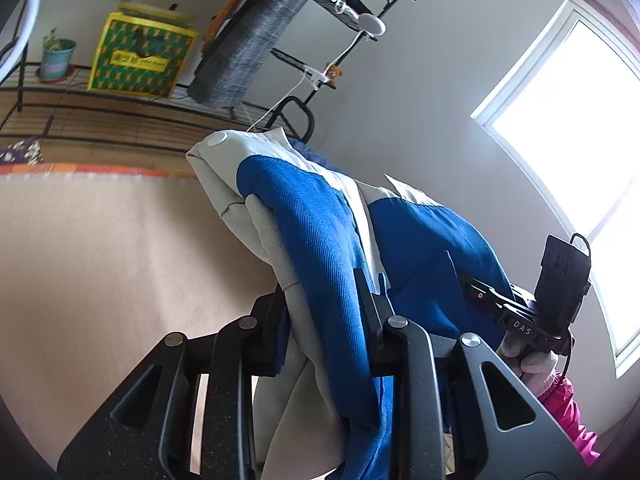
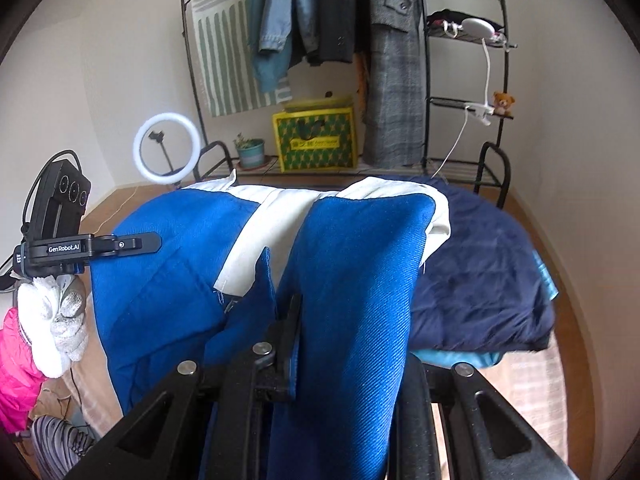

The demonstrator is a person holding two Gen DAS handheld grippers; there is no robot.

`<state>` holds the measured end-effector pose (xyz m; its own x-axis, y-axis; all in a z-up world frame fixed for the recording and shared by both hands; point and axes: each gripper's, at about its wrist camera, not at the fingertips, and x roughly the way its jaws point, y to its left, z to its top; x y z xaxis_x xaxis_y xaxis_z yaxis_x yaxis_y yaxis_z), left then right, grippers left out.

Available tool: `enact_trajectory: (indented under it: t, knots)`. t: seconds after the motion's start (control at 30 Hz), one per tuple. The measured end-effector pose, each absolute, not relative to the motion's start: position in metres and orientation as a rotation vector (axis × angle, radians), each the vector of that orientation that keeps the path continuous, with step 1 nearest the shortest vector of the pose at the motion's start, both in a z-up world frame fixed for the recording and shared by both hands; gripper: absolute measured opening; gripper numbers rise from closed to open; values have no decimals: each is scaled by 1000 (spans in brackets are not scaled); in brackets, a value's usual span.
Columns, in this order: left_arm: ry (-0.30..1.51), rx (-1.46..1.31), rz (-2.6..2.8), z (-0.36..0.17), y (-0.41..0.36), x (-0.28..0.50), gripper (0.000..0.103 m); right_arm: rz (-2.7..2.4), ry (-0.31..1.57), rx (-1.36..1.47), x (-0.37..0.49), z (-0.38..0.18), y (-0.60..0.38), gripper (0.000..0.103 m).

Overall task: Fold large clothes
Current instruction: 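Lift the folded jacket with both tools and carry it to the clothes stack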

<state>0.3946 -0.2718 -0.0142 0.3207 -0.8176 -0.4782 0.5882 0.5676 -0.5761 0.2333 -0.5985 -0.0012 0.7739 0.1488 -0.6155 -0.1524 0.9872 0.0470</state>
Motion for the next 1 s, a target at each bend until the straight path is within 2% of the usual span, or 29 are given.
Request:
enact_trajectory:
  t: [0.3,0.53,0.8,1.0]
  knots:
    - [743,-282,-996,23,-367,439,26,76,580,-55,273,41,-656,18]
    - [700,-256,-1012,34,-448,472,25,-11,546,-84,311,52,-704,17]
    - [735,-241,-995,-11,-517,506,25,-117,574,-145,358,31,-746,17]
    - [782,-214,-935,-60,-523,521,25,-113,614,-156,395,-13,-766,18]
